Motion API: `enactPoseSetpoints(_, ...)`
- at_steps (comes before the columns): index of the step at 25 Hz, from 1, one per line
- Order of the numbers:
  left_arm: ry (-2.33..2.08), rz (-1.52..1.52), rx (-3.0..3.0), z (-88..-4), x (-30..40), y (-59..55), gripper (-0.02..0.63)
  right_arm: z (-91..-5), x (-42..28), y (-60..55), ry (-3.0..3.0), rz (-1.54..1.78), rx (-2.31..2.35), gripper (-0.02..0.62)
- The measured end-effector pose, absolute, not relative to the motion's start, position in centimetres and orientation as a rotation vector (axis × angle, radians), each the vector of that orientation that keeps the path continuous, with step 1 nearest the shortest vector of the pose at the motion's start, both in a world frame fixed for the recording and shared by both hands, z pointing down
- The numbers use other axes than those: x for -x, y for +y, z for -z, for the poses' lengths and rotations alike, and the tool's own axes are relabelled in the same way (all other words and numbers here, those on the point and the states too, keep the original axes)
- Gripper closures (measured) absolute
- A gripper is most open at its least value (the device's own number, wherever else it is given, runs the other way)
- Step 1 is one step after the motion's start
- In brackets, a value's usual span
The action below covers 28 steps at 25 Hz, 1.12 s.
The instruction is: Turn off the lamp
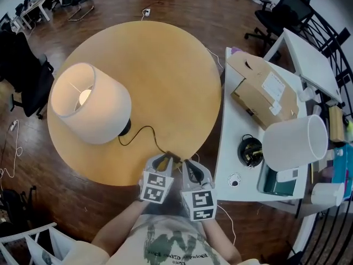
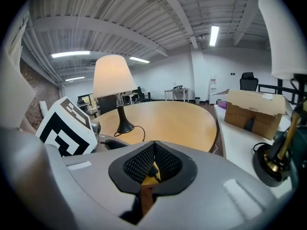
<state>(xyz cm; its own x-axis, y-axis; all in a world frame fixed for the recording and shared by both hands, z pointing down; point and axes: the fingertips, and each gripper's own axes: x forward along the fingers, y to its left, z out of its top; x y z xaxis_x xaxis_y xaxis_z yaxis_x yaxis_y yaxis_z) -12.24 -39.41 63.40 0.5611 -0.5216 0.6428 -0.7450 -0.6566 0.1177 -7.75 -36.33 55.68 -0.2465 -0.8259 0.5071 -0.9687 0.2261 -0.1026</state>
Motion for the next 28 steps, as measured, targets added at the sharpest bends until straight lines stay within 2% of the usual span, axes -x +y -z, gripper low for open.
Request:
enactPoseSetpoints(16, -0.941, -0.870, -2.473, -64.7, 11.5, -39.5, 0.555, -57.6, 7.4, -36.5, -2.092, -0.637, -1.704, 0.595)
enactPoseSetpoints(20, -0.934, -0.929, -2.489, -65.1, 11.0, -39.5, 0.606, -57.8, 7.0, -36.6, -2.087, -0.633, -1.701, 0.595)
enactPoseSetpoints(28, -0.910, -0.968, -2.389, -65.9, 10.7, -40.2, 0.606, -58.4, 6.6, -36.5, -2.079, -0.637, -1.695, 0.595)
